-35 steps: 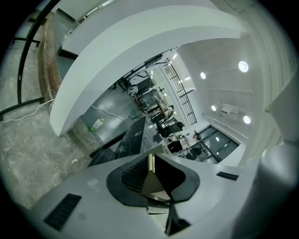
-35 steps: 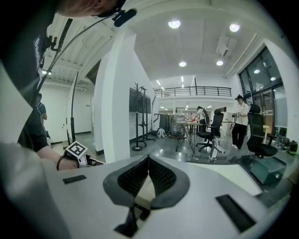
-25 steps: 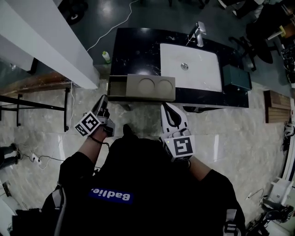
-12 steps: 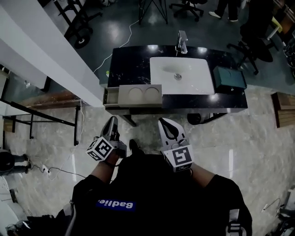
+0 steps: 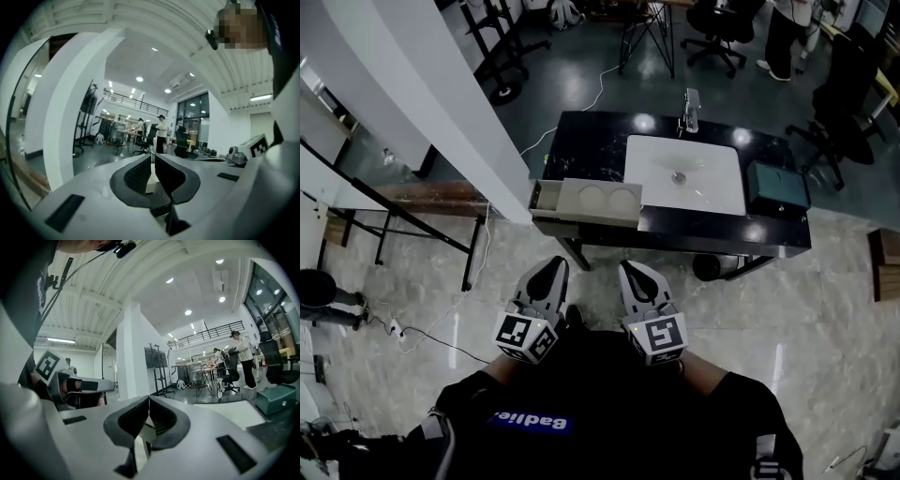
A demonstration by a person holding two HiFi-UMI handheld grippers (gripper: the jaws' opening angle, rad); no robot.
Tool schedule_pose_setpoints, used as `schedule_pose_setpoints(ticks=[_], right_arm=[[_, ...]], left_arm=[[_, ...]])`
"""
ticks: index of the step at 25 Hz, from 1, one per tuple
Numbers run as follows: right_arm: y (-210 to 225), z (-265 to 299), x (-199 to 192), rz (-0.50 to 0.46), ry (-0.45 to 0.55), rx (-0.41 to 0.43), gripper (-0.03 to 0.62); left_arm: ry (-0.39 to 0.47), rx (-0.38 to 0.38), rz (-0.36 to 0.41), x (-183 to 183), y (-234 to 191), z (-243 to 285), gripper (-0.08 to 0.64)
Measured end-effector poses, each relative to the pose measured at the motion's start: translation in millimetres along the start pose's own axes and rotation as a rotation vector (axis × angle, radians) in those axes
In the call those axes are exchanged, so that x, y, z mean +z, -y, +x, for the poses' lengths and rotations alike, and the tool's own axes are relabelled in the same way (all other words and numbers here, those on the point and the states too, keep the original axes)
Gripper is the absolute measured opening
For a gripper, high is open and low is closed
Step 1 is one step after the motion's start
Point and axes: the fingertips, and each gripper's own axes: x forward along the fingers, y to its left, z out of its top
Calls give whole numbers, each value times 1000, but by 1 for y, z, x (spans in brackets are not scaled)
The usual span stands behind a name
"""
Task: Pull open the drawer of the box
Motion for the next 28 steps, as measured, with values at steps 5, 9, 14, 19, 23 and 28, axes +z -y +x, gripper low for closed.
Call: schedule_pose_setpoints(ticks=[5,9,14,19,23,28], right_arm=[[-8,-5,4,-26,2,-37,0],[-12,-10,5,-24,-17,-109,0],[-27,-6,9,-63,-38,-172,0],[-37,2,6,-55,-44,-229,0],[-45,11,6,-70,-51,-256,0],[-51,16,10,-72,-46,-272,0]], left_arm=[[-28,-134,97,-10,30,5,28],[-29,-242,145,-4,43,6,28],[-55,-372,139,-5,44,1,0],[-71,-506,200,-10,46,-4,0],[-75,-555,204,-8,41,-7,0],[-71,-585,214,-12,32,-11,0]])
